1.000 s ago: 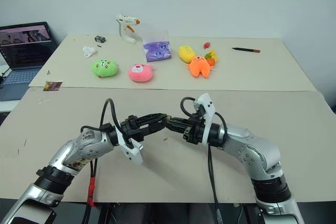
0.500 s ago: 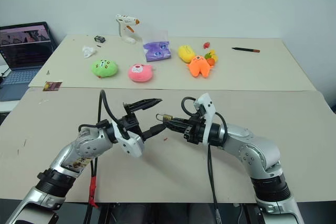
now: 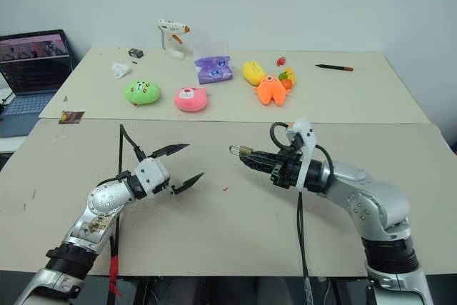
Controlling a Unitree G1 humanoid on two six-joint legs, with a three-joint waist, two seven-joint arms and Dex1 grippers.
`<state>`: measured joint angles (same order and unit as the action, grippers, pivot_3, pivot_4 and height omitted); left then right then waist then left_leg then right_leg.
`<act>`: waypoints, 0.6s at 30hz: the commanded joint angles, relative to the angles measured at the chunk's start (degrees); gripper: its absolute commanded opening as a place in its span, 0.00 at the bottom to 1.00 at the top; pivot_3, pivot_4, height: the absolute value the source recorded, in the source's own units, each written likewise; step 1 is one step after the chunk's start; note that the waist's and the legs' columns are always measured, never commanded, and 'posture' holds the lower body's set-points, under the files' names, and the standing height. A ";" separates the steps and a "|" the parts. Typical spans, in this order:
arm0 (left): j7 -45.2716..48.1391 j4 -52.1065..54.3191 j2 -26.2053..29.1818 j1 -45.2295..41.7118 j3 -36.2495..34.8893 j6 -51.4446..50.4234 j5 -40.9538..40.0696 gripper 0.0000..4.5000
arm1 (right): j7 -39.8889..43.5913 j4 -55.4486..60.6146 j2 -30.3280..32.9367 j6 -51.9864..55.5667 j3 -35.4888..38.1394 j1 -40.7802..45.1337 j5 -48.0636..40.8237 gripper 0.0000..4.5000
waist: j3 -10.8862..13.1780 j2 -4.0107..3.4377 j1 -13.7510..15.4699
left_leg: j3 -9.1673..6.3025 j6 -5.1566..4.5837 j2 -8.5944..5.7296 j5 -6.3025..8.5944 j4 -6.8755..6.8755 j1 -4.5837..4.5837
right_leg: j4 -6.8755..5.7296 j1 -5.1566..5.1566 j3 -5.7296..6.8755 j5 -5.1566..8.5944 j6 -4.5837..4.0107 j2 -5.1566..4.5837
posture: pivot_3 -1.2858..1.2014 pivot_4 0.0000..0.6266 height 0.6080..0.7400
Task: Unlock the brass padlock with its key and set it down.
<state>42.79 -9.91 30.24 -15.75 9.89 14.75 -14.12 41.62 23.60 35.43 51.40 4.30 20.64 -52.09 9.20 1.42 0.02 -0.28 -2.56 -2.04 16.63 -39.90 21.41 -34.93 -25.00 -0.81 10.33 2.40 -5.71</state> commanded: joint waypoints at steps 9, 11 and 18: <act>12.87 6.88 -3.08 -2.89 -4.48 -29.13 -20.48 0.35 | 2.50 5.78 2.66 1.52 1.84 -1.57 -6.20 0.03 | 0.00 0.00 -0.72 | 0.01 0.00 0.03 0.00 -0.02 -0.01 | -0.01 0.02 -0.03 0.00 0.00 0.06 | 0.52 0.24 1.00; 12.94 10.61 -3.62 -2.19 -5.39 -34.24 -24.66 0.21 | 2.46 6.17 2.71 1.61 1.62 -2.19 -6.50 0.03 | 0.00 0.01 -0.71 | 0.00 0.00 0.04 0.00 -0.02 0.00 | -0.01 0.02 -0.04 0.00 0.00 0.05 | 0.52 0.24 1.00; 3.94 27.34 -7.61 8.02 -6.26 -47.35 -34.58 0.01 | 2.90 8.61 4.36 1.91 2.20 -6.81 -8.27 0.03 | 0.00 0.01 -0.77 | 0.00 -0.03 0.02 0.02 0.01 0.00 | 0.03 0.01 -0.13 0.00 0.00 0.00 | 0.52 0.24 1.00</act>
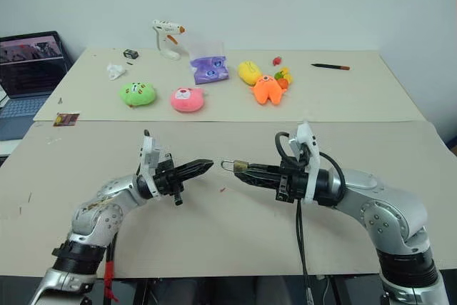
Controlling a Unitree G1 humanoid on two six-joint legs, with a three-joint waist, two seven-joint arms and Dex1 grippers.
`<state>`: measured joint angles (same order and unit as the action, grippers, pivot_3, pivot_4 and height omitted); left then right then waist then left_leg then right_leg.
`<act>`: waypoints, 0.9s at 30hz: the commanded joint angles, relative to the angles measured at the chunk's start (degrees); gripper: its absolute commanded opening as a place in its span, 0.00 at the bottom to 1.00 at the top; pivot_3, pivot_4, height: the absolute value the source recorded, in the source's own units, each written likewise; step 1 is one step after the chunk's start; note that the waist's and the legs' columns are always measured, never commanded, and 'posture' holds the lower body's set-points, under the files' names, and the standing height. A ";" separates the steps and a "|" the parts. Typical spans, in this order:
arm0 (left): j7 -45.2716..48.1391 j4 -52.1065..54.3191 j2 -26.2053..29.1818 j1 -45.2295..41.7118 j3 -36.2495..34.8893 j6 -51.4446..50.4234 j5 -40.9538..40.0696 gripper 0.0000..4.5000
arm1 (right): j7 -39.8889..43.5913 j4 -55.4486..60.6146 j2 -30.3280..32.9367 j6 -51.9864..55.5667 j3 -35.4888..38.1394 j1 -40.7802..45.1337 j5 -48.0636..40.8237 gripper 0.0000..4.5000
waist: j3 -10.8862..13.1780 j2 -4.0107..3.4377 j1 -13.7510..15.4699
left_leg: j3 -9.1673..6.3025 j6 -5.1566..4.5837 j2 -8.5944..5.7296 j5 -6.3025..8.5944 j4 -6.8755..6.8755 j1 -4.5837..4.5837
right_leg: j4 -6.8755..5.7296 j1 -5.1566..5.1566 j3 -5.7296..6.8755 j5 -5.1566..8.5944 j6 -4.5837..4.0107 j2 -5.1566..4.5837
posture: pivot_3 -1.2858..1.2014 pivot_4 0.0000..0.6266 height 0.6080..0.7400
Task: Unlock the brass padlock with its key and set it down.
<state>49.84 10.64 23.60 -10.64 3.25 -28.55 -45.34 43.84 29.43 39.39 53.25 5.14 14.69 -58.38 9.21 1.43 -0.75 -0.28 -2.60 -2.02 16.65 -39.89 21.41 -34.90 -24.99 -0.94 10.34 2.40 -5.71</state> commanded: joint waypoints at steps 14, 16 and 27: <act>-4.83 10.93 -1.19 3.48 -1.26 -9.92 -6.08 0.01 | 1.12 2.65 0.76 -0.64 -1.38 -2.18 -0.62 0.03 | 0.01 0.01 0.52 | -0.03 0.09 0.09 -0.05 -0.02 -0.30 | 0.06 0.37 0.03 0.04 -0.02 0.20 | 0.52 0.24 1.00; -4.28 11.50 -1.02 4.05 -0.70 -9.84 -5.90 0.01 | 1.00 2.88 0.67 -0.47 -1.93 -2.07 -0.63 0.03 | 0.01 0.01 0.62 | -0.03 0.09 0.09 -0.05 -0.02 -0.29 | 0.08 0.37 0.02 0.04 -0.03 0.19 | 0.52 0.24 1.00; -3.70 12.18 -0.53 2.10 -0.28 -12.22 -6.85 0.01 | 1.84 3.11 1.36 -0.71 -4.43 -2.33 0.88 0.03 | 0.01 0.01 0.78 | -0.04 0.09 0.09 -0.05 -0.02 -0.28 | 0.11 0.37 0.03 0.04 -0.03 0.19 | 0.52 0.24 1.00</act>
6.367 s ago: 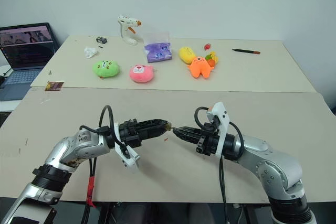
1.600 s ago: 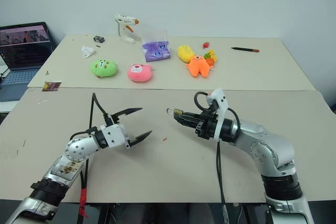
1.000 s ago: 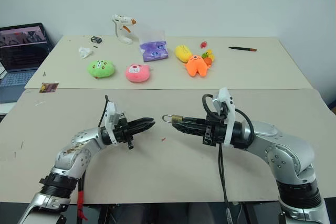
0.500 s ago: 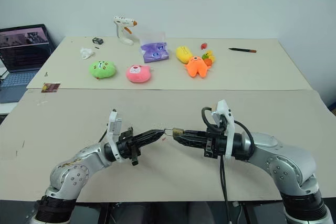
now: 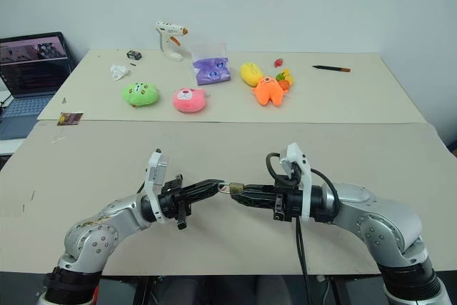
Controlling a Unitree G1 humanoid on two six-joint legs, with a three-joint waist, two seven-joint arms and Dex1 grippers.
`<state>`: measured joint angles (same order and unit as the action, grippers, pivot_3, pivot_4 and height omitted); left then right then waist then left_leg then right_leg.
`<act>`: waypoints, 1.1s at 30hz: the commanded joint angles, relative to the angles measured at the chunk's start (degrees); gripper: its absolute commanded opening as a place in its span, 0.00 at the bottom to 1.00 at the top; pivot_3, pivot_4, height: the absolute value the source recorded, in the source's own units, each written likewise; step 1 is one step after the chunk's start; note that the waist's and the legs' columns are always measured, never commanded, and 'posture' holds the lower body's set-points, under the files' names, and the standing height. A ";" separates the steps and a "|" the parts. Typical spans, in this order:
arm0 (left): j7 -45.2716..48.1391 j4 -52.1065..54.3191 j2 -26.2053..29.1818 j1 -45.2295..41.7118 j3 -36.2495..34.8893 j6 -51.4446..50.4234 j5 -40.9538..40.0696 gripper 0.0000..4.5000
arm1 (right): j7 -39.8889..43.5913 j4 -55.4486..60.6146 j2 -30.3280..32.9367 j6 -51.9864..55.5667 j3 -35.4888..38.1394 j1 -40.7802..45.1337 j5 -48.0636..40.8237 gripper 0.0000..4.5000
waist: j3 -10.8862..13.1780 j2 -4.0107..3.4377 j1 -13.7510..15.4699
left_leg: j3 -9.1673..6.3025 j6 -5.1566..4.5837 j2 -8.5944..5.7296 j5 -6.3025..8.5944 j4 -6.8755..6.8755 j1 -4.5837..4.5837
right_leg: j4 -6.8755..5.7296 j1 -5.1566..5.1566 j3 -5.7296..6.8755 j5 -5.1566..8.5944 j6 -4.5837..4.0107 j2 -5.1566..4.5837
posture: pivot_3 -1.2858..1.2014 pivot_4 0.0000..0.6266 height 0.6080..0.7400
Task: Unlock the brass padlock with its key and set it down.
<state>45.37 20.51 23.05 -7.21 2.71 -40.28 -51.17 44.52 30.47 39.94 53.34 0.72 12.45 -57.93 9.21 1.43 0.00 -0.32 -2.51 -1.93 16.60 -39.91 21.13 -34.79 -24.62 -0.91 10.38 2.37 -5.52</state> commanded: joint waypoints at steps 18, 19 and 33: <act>0.17 2.54 -0.54 -1.63 0.83 -0.71 -0.60 0.01 | 3.57 -2.55 -0.08 -2.77 -3.01 2.34 8.80 0.03 | 0.00 0.00 0.16 | 0.00 0.00 0.00 0.00 0.00 0.01 | 0.04 0.00 0.01 0.00 0.00 0.00 | 0.52 0.24 1.00; 0.01 2.57 -0.58 -1.68 0.84 -0.77 -0.63 0.01 | 3.59 -2.74 -0.27 -2.80 -3.01 2.56 9.07 0.03 | 0.00 0.00 0.17 | 0.00 0.00 0.00 0.00 0.00 0.01 | 0.04 0.00 0.01 0.00 0.00 0.00 | 0.52 0.24 1.00; -6.99 -13.21 -2.29 -16.96 -10.90 1.86 -1.30 0.01 | 4.37 -2.29 0.04 -2.10 -1.21 2.59 9.40 0.03 | 0.03 0.04 0.69 | -0.19 0.05 0.01 -0.03 -0.11 0.04 | 0.06 0.04 0.19 0.00 0.00 0.07 | 0.52 0.24 1.00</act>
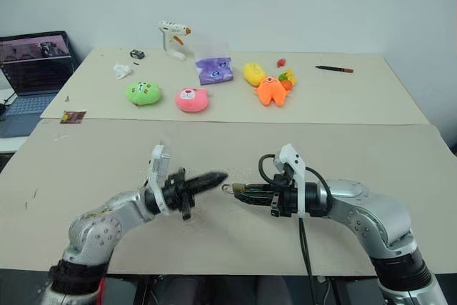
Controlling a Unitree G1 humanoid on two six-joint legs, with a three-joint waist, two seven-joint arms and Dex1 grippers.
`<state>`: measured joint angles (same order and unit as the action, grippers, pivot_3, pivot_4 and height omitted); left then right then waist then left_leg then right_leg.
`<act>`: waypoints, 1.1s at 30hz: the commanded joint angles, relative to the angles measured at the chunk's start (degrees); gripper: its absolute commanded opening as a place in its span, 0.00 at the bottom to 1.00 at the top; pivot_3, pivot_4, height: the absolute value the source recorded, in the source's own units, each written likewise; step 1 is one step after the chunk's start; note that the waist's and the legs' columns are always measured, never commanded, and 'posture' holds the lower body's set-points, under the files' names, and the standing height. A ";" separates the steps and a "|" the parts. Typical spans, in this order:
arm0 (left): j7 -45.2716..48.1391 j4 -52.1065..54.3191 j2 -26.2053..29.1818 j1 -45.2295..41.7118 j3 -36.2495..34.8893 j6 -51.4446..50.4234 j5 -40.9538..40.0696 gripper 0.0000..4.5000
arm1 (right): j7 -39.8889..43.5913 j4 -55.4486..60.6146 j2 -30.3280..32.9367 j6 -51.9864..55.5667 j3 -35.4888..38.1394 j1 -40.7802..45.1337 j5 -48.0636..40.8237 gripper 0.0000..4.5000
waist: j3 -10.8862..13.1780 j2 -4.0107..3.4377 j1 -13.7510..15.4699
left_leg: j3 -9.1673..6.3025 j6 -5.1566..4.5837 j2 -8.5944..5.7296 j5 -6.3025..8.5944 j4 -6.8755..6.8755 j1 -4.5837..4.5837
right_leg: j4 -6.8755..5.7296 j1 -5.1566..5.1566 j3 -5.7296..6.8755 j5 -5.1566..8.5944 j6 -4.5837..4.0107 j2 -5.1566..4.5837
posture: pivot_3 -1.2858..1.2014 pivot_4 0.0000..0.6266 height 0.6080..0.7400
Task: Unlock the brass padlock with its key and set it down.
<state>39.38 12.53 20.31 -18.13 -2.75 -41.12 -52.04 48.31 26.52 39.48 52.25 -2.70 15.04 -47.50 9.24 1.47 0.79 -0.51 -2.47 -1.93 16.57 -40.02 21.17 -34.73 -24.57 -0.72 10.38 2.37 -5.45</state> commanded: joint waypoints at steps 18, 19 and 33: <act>19.15 -1.25 7.30 -3.40 10.19 0.77 8.48 0.01 | -0.72 4.04 -0.42 -0.04 4.79 0.84 -4.64 0.03 | 0.00 -0.01 -0.20 | 0.02 -0.06 -0.05 0.08 0.21 0.71 | 0.50 -0.58 -0.03 -0.13 -0.04 -0.10 | 0.52 0.24 1.00; 19.43 -1.31 7.45 -3.39 10.33 1.18 9.07 0.01 | -0.87 4.14 -0.36 -0.02 4.90 0.80 -4.80 0.03 | 0.00 -0.01 -0.18 | 0.00 -0.05 -0.04 0.08 0.20 0.70 | 0.50 -0.56 -0.02 -0.15 -0.05 -0.09 | 0.52 0.24 1.00; 19.15 -0.59 6.53 -4.06 9.09 0.60 8.84 0.01 | -0.21 3.56 -0.10 -0.33 4.18 0.23 -4.47 0.03 | 0.00 -0.01 -0.20 | 0.02 -0.04 -0.05 0.06 0.16 0.69 | 0.48 -0.53 -0.02 -0.18 -0.04 -0.07 | 0.52 0.24 1.00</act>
<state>58.19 10.52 26.94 -21.30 7.61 -41.19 -42.85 47.49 28.80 39.08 52.48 0.64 14.99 -50.84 9.24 1.46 0.59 -0.49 -2.50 -1.98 16.63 -39.86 21.85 -34.27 -25.11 -0.74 10.20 2.33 -5.51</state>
